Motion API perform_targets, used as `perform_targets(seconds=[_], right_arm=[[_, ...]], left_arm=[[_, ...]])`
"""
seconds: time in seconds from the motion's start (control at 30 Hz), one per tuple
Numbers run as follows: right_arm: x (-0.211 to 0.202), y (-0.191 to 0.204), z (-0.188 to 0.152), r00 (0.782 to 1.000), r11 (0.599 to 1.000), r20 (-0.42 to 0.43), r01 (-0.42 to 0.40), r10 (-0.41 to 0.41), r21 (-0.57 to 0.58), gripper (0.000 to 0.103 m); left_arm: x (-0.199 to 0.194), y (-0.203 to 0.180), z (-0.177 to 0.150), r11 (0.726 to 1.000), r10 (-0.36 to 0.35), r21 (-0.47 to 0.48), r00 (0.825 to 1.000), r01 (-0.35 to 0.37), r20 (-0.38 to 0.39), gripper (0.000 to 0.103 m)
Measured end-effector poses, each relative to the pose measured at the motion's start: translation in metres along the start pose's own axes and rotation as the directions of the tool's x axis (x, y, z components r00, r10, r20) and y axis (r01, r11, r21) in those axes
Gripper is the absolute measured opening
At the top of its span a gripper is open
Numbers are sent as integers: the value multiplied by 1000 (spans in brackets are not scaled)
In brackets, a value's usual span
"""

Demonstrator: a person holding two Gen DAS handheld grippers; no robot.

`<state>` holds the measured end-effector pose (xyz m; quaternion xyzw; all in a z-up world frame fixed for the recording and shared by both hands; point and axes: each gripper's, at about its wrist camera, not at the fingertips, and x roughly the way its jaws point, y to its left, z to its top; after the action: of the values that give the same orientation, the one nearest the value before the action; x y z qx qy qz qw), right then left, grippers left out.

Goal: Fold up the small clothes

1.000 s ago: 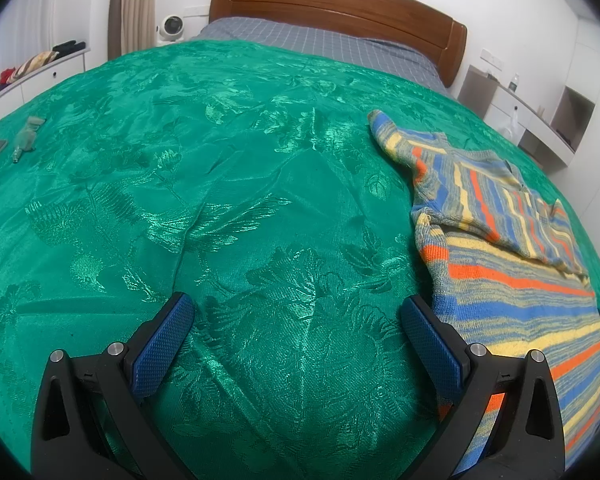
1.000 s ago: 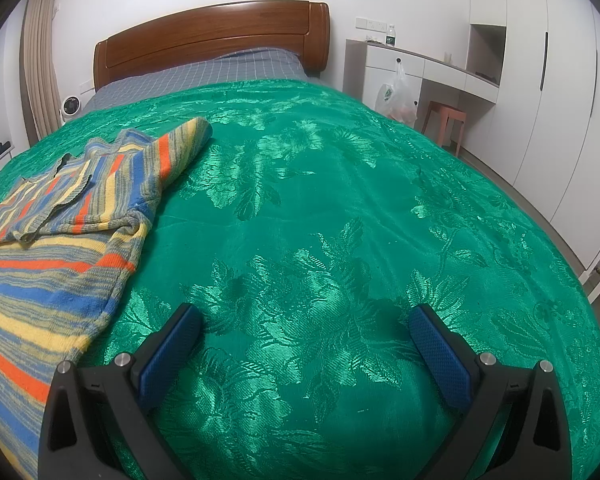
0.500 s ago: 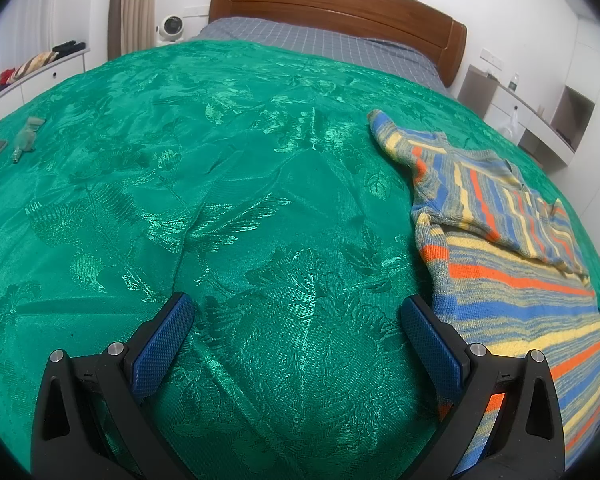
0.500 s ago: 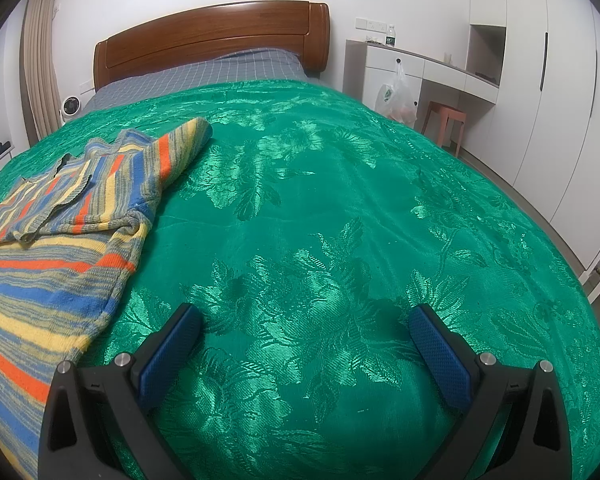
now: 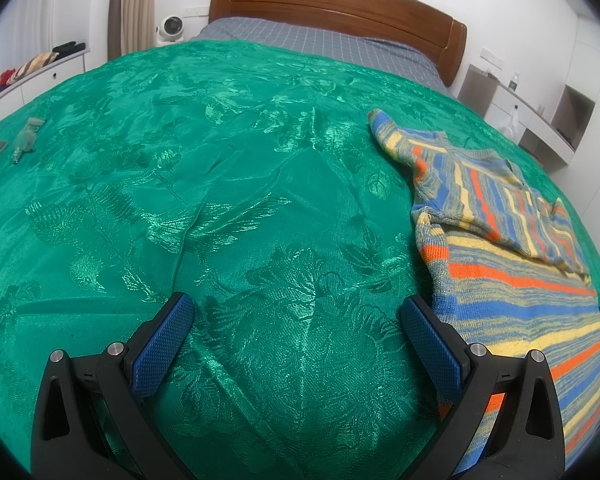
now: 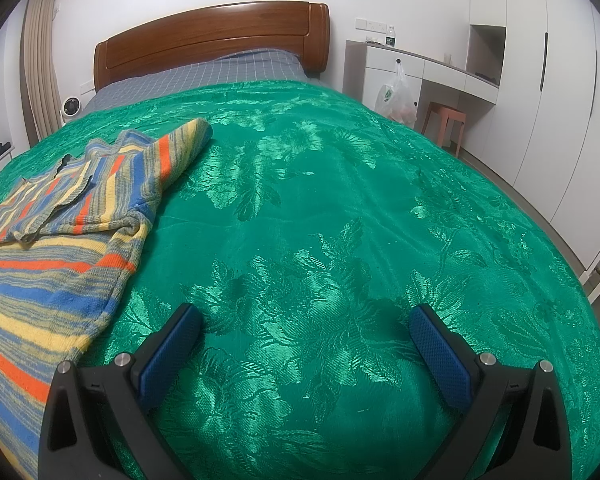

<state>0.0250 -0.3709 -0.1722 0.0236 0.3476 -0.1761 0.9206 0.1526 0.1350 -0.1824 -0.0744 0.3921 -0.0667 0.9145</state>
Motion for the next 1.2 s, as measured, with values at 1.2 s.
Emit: perform_targets(seconds=[1.2], right_arm=[[0, 0, -1, 1000, 1000, 3, 1, -1, -1, 103]], left_arm=[[1, -3, 0, 1000, 4, 2, 1000, -4, 0, 103]])
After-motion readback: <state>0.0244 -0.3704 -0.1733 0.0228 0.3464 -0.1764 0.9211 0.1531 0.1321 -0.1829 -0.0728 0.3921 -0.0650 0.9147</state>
